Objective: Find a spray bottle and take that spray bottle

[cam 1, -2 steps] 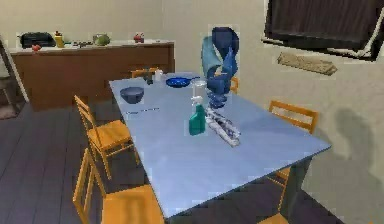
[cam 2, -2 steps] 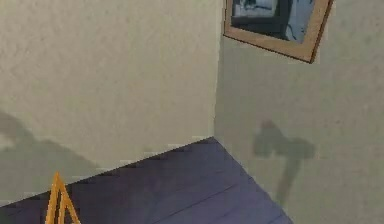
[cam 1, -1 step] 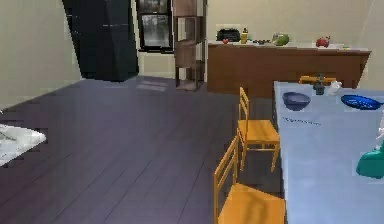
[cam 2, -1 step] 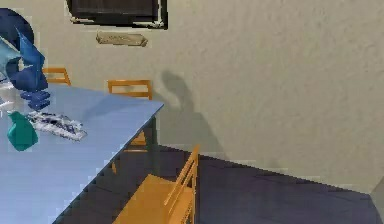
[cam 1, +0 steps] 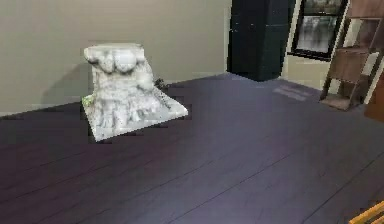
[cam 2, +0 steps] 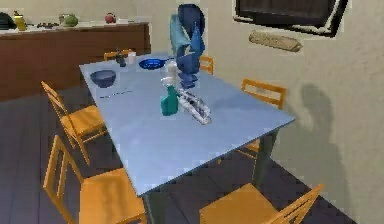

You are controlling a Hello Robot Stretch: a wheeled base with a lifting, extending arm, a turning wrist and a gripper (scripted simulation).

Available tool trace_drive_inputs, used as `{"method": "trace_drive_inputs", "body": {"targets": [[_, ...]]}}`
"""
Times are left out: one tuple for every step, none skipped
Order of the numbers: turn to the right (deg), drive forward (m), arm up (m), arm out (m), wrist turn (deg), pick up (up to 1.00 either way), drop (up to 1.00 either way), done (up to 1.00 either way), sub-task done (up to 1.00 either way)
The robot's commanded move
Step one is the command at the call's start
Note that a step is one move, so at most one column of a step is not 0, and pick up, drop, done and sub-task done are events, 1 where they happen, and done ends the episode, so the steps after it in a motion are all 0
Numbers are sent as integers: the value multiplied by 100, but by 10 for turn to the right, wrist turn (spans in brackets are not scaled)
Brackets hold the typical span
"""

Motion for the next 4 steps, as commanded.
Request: {"method": "trace_drive_inputs", "body": {"targets": [[270, 0, 0, 0, 0, 0, 0, 0, 0], [0, 75, 0, 0, 0, 0, 0, 0, 0], [270, 0, 0, 0, 0, 0, 0, 0, 0], [0, 35, 0, 0, 0, 0, 0, 0, 0]]}}
